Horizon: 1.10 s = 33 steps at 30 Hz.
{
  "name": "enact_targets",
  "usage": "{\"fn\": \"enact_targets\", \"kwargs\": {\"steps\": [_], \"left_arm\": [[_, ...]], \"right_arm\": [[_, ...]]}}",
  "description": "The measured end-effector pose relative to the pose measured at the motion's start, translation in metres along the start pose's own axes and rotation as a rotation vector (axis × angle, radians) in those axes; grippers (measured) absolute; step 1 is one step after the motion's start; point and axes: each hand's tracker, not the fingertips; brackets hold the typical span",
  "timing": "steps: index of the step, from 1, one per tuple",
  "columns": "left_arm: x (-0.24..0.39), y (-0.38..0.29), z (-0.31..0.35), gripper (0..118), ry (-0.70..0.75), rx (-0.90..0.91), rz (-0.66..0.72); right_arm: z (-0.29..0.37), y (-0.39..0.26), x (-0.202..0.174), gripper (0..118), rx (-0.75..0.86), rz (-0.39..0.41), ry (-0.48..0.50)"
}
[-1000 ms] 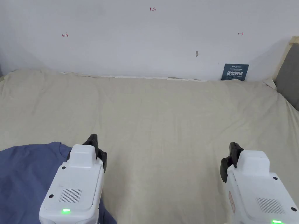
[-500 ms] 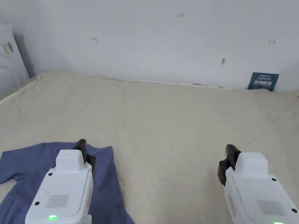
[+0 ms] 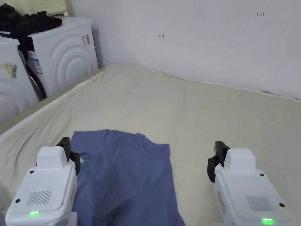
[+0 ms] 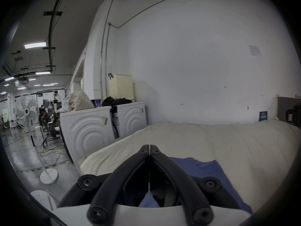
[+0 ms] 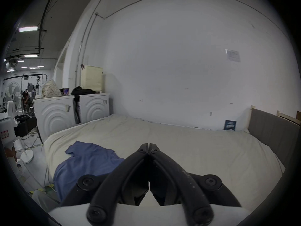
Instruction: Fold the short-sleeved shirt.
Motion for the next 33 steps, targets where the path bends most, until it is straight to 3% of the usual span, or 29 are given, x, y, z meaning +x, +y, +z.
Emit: {"fn": "enact_targets", "kwargs": {"steps": [5, 11, 13, 14, 15, 16, 17, 23, 27, 31, 33], "left_arm": [[-0.02, -0.007, -0.009, 0, 0.015, -0.06, 0.014], [-0.021, -0.017, -0.041, 4, -0.109, -0.174, 0.022], [-0.014, -0.022, -0.055, 35, -0.157, -0.234, 0.028], [-0.011, -0.024, -0.066, 57, -0.18, -0.279, 0.03], [-0.008, -0.028, -0.078, 90, -0.201, -0.321, 0.048], [-0.003, -0.031, -0.086, 110, -0.222, -0.37, 0.06], [0.004, -0.035, -0.092, 118, -0.241, -0.412, 0.067], [0.054, -0.074, -0.147, 116, -0.291, -0.628, 0.024], [0.087, -0.105, -0.172, 108, -0.327, -0.775, -0.001], [0.11, -0.135, -0.183, 87, -0.313, -0.934, -0.001], [0.117, -0.146, -0.18, 66, -0.325, -0.968, 0.008]], "right_arm": [[-0.007, 0.0, -0.014, 1, -0.011, 0.005, 0.039], [-0.011, -0.005, -0.009, 1, -0.026, 0.015, 0.033], [-0.012, -0.008, -0.003, 1, -0.038, 0.012, 0.022], [-0.013, -0.009, 0.001, 1, -0.046, 0.01, 0.014], [-0.014, -0.011, 0.005, 1, -0.053, 0.01, 0.007], [-0.014, -0.013, 0.008, 1, -0.06, 0.009, -0.001], [-0.015, -0.015, 0.012, 1, -0.066, 0.008, -0.011], [-0.013, -0.027, 0.041, 1, -0.109, 0.006, -0.076], [-0.01, -0.035, 0.062, 1, -0.137, 0.009, -0.125], [-0.005, -0.043, 0.083, 1, -0.17, -0.009, -0.167], [-0.002, -0.046, 0.09, 1, -0.181, -0.014, -0.182]]}}
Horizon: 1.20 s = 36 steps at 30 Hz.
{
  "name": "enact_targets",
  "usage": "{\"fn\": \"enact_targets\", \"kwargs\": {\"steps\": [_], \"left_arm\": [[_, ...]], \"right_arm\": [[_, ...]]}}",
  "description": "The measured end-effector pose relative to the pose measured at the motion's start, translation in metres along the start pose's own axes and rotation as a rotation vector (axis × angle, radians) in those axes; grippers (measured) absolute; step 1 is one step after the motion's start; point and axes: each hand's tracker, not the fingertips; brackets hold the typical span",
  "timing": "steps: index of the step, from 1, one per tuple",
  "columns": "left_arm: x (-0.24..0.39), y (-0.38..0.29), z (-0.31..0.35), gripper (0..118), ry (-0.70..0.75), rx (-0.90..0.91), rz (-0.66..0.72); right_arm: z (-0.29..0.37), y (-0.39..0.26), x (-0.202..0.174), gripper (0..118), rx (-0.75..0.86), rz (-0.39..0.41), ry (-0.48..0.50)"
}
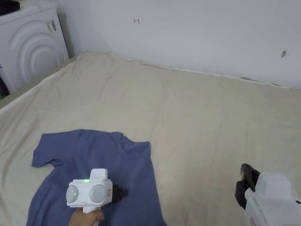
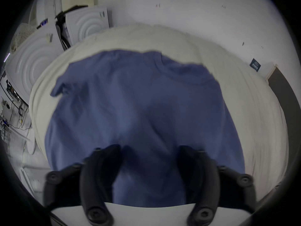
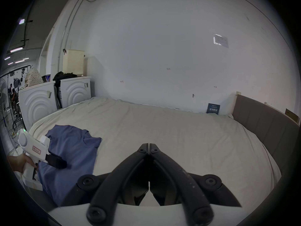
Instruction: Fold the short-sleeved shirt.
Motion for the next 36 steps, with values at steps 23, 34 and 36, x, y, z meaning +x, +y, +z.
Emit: {"fn": "enact_targets", "kwargs": {"steps": [23, 34, 36], "left_arm": [[0.109, 0.078, 0.226, 5, -0.425, 0.519, -0.181], [0.271, 0.13, 0.292, 5, -0.656, 0.648, -0.465], [0.294, 0.126, 0.284, 5, -0.676, 0.619, -0.497]], "right_arm": [[0.06, -0.002, 0.059, 1, 0.058, -0.091, -0.065], [0.116, -0.011, 0.123, 1, 0.115, -0.113, -0.222], [0.124, -0.015, 0.133, 1, 0.113, -0.12, -0.25]]}}
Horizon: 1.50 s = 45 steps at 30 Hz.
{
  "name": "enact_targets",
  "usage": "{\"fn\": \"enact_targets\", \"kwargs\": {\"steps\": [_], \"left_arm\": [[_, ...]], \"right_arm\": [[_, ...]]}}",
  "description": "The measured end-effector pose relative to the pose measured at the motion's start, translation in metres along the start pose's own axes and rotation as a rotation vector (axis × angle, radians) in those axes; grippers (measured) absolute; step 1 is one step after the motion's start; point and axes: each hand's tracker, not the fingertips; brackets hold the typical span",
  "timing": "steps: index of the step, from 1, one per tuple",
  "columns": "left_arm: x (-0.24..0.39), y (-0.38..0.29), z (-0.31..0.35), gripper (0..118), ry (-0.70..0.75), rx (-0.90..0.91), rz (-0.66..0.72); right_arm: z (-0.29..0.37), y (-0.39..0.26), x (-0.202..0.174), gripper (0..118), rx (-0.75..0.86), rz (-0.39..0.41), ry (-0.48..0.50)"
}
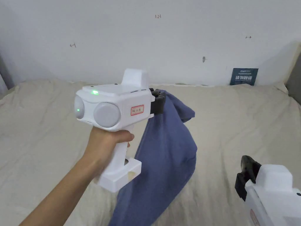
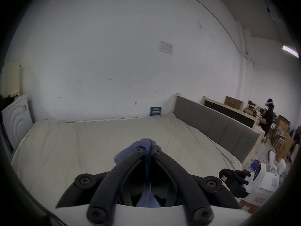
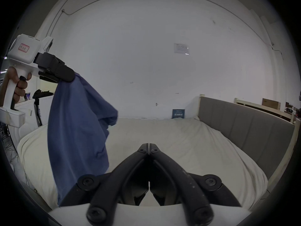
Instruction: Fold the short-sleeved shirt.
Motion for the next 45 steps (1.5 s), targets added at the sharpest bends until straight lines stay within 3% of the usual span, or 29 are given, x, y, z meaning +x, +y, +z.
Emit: {"fn": "enact_targets", "kwargs": {"steps": [9, 15, 20, 23, 25, 27, 28, 33, 42, 44, 45], "left_arm": [[0.037, -0.104, -0.086, 5, -0.135, -0.282, 0.009], [0.034, -0.211, -0.132, 5, -0.059, -0.576, -0.002], [0.029, -0.282, -0.152, 5, 0.042, -0.733, -0.095], [0.028, -0.28, -0.144, 17, 0.051, -0.634, -0.038], [0.026, -0.269, -0.136, 59, 0.077, -0.589, 0.009], [0.02, -0.255, -0.126, 112, 0.099, -0.555, 0.049], [0.019, -0.246, -0.118, 118, 0.112, -0.51, 0.074], [0.008, -0.193, -0.064, 114, 0.174, -0.25, 0.111], [-0.015, -0.132, 0.041, 113, 0.429, 0.186, 0.014], [-0.02, -0.129, 0.054, 108, 0.477, 0.235, -0.003], [-0.023, -0.129, 0.06, 98, 0.506, 0.256, -0.019]], "right_arm": [[0.015, -0.016, 0.042, 1, -0.038, -0.013, -0.097], [0.01, -0.025, 0.046, 1, -0.07, -0.024, -0.104], [0.005, -0.028, 0.038, 1, -0.089, -0.027, -0.089], [0.003, -0.027, 0.033, 1, -0.095, -0.023, -0.078], [0.003, -0.025, 0.03, 1, -0.094, -0.022, -0.074], [0.003, -0.023, 0.026, 1, -0.09, -0.018, -0.07], [0.003, -0.021, 0.025, 1, -0.086, -0.017, -0.068], [0.007, -0.01, 0.02, 1, -0.062, -0.018, -0.055], [0.006, 0.023, 0.001, 2, 0.013, -0.006, -0.036], [0.007, 0.028, -0.002, 2, 0.033, 0.0, -0.037], [0.006, 0.027, -0.001, 2, 0.043, 0.004, -0.037]]}}
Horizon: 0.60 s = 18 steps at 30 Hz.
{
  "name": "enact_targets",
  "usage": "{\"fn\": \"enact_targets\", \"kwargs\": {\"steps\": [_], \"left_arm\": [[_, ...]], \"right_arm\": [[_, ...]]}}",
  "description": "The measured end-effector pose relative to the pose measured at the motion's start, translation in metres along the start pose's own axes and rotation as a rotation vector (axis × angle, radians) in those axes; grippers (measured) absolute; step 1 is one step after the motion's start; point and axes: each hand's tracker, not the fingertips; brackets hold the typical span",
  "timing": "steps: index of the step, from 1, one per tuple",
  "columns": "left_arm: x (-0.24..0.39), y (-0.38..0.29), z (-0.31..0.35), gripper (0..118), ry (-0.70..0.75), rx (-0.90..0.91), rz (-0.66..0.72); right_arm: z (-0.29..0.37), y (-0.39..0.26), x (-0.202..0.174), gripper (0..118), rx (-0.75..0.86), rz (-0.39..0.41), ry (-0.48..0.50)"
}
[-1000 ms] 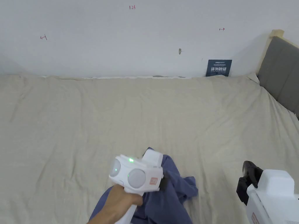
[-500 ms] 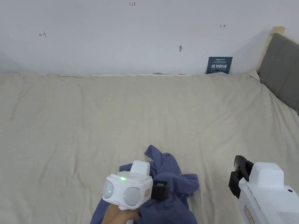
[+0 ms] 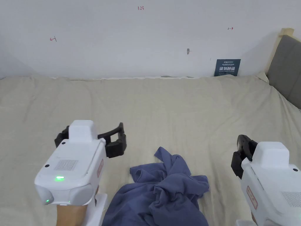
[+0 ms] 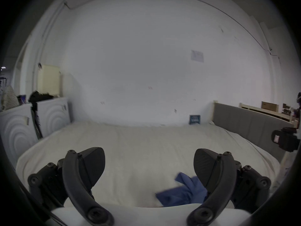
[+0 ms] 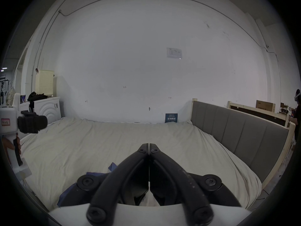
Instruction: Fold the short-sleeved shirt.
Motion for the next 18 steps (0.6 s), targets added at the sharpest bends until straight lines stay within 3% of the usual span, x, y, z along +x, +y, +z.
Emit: {"fn": "enact_targets", "kwargs": {"steps": [3, 4, 5, 6, 7, 13, 18], "left_arm": [[-0.011, -0.001, 0.008, 86, 0.036, 0.04, -0.037], [-0.014, -0.002, 0.01, 71, 0.038, 0.042, -0.039], [-0.016, -0.003, 0.01, 49, 0.042, 0.041, -0.041], [-0.017, -0.004, 0.01, 20, 0.042, 0.038, -0.043], [-0.02, -0.004, 0.009, 0, 0.031, 0.022, -0.04], [-0.021, -0.013, -0.001, 0, 0.02, -0.07, -0.028], [-0.03, -0.032, -0.017, 0, -0.031, -0.367, 0.1]], "right_arm": [[0.0, 0.004, -0.001, 2, 0.023, 0.005, 0.003], [0.0, 0.005, -0.003, 2, 0.028, 0.007, 0.003], [0.001, 0.006, -0.004, 2, 0.033, 0.01, 0.002], [0.001, 0.007, -0.004, 2, 0.038, 0.014, 0.003], [0.001, 0.007, -0.004, 2, 0.042, 0.017, 0.004], [0.001, 0.008, -0.007, 2, 0.046, 0.02, 0.01], [0.0, 0.002, -0.006, 2, 0.033, 0.024, 0.011]]}}
